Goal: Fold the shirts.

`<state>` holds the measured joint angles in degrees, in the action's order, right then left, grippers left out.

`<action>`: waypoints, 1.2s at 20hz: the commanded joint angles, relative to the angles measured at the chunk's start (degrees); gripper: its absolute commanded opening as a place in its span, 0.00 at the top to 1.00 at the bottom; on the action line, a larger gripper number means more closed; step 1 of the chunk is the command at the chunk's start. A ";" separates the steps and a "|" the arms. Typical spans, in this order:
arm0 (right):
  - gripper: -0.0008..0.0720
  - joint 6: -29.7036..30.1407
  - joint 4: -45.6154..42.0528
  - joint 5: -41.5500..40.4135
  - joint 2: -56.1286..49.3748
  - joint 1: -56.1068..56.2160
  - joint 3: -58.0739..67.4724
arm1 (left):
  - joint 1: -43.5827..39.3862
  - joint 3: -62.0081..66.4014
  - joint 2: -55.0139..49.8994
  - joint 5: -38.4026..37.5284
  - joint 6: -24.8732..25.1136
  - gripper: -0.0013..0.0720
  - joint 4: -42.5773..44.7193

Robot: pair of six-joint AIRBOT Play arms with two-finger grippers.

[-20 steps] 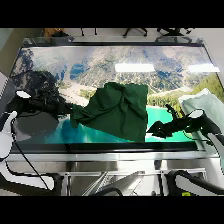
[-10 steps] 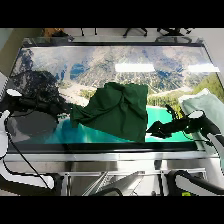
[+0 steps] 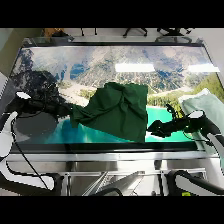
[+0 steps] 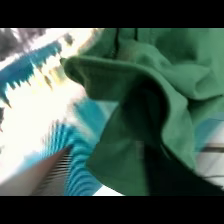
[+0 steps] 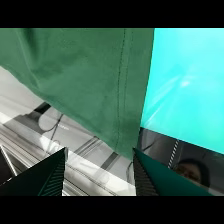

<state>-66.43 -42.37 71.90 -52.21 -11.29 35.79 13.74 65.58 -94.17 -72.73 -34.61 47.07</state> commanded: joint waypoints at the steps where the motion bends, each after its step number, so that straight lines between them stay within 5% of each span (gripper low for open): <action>1: 0.35 0.00 0.20 0.00 0.04 -0.02 -0.02 | -0.98 -0.37 -0.83 2.14 1.16 0.20 -0.11; 5: 0.35 0.00 0.11 -0.13 0.02 -0.02 -0.02 | -1.18 -0.31 -3.28 -1.53 1.14 0.21 -2.75; 6: 0.35 -0.04 0.13 -0.17 0.02 -0.02 -0.02 | -1.62 -0.28 -3.78 -2.58 1.16 0.39 -4.04; 8: 0.35 -0.48 0.11 -0.15 0.02 -0.04 -0.02 | -1.66 -0.17 -3.87 -4.39 1.25 0.96 -4.66; 17: 0.35 -1.01 -0.70 -7.54 0.00 0.44 -5.31 | 6.38 6.19 -3.69 -20.61 -8.13 0.96 -4.61; 24: 0.37 0.90 4.28 -18.47 -1.92 6.69 -9.01 | 9.99 5.92 -3.65 -24.85 -13.25 0.96 -5.14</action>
<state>-67.20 -40.32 61.01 -52.73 -8.03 27.86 22.70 71.44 -97.82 -95.39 -45.63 42.30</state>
